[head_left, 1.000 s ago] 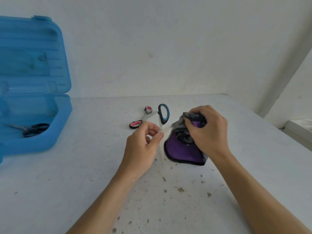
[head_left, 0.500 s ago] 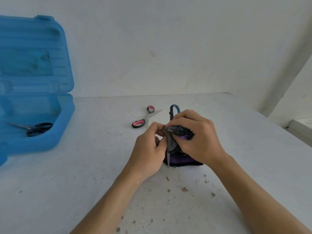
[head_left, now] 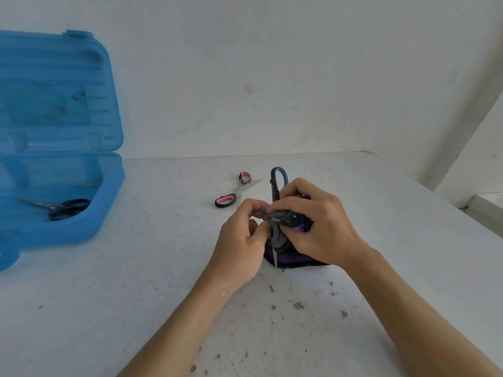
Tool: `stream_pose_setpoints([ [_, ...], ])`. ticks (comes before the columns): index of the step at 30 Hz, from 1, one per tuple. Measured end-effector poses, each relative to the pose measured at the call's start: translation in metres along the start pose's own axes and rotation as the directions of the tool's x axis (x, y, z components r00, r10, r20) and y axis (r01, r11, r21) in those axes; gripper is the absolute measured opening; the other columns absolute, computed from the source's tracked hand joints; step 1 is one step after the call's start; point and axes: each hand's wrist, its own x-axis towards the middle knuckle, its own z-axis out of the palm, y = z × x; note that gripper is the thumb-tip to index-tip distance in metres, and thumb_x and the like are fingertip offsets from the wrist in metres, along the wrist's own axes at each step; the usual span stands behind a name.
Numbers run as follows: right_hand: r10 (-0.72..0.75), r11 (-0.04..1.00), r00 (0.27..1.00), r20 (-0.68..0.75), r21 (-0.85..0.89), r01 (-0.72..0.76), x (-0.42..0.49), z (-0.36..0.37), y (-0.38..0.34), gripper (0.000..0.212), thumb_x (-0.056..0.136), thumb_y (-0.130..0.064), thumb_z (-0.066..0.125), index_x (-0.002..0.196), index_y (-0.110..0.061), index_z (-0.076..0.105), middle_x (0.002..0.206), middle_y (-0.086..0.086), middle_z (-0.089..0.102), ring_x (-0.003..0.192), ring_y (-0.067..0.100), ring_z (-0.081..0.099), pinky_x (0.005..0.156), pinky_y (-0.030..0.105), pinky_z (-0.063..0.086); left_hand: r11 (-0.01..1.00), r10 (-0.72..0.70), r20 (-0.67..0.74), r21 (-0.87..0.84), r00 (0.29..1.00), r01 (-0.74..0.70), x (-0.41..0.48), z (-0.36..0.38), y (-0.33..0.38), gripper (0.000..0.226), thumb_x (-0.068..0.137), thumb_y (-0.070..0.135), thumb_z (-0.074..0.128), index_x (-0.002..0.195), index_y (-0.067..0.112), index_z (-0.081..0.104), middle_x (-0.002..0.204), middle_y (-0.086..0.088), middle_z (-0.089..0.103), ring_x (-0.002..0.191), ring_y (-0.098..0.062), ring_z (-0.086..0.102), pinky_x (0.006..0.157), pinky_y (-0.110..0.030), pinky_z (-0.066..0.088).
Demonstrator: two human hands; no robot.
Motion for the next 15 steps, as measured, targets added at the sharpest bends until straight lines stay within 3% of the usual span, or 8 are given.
stream_pose_setpoints([
  [4, 0.069, 0.995, 0.991, -0.112, -0.061, -0.076, 0.001, -0.006, 0.004, 0.020, 0.079, -0.017, 0.073, 0.097, -0.014, 0.080, 0.098, -0.001, 0.063, 0.079, 0.014, 0.063, 0.061, 0.035, 0.056, 0.994, -0.009, -0.041, -0.112, 0.999, 0.004, 0.000, 0.004, 0.008, 0.013, 0.102, 0.014, 0.060, 0.104, 0.026, 0.064, 0.087, 0.012, 0.066, 0.059, -0.012, 0.047, 0.059, -0.027, 0.042],
  [7, 0.148, 0.976, 0.963, -0.226, -0.123, -0.179, -0.002, -0.012, 0.009, 0.023, 0.074, -0.005, 0.079, 0.097, -0.010, 0.078, 0.098, 0.000, 0.064, 0.082, 0.012, 0.062, 0.070, 0.022, 0.055, 0.956, -0.093, -0.107, -0.286, 0.990, 0.059, -0.002, 0.002, 0.015, 0.011, 0.101, 0.011, 0.060, 0.102, 0.020, 0.066, 0.089, 0.007, 0.065, 0.066, -0.007, 0.057, 0.064, -0.024, 0.050],
  [10, 0.268, 0.946, 0.900, -0.344, -0.082, -0.313, -0.003, -0.023, 0.015, 0.023, 0.075, 0.001, 0.080, 0.095, -0.009, 0.077, 0.098, -0.002, 0.066, 0.085, 0.003, 0.058, 0.078, 0.004, 0.044, 0.861, -0.222, -0.126, -0.491, 0.967, 0.133, 0.000, -0.006, 0.019, 0.008, 0.100, 0.010, 0.059, 0.102, 0.014, 0.066, 0.081, 0.001, 0.066, 0.069, -0.010, 0.062, 0.069, -0.023, 0.051],
  [12, 0.317, 0.927, 0.866, -0.387, -0.065, -0.368, -0.003, -0.028, 0.017, 0.020, 0.078, -0.001, 0.079, 0.095, -0.011, 0.077, 0.097, -0.003, 0.067, 0.086, 0.002, 0.057, 0.079, 0.002, 0.041, 0.788, -0.294, -0.126, -0.594, 0.948, 0.165, 0.003, -0.012, 0.019, 0.011, 0.100, 0.007, 0.057, 0.103, 0.014, 0.066, 0.081, -0.002, 0.070, 0.071, -0.013, 0.064, 0.073, -0.028, 0.048],
  [15, 0.375, 0.901, 0.825, -0.423, -0.042, -0.431, -0.004, -0.031, 0.020, 0.015, 0.081, -0.004, 0.077, 0.095, -0.012, 0.076, 0.096, -0.001, 0.068, 0.086, 0.007, 0.059, 0.078, 0.002, 0.041, 0.713, -0.357, -0.134, -0.678, 0.925, 0.177, 0.007, -0.018, 0.017, 0.014, 0.099, 0.004, 0.058, 0.097, 0.016, 0.066, 0.086, -0.005, 0.075, 0.075, -0.015, 0.068, 0.065, -0.027, 0.050],
])
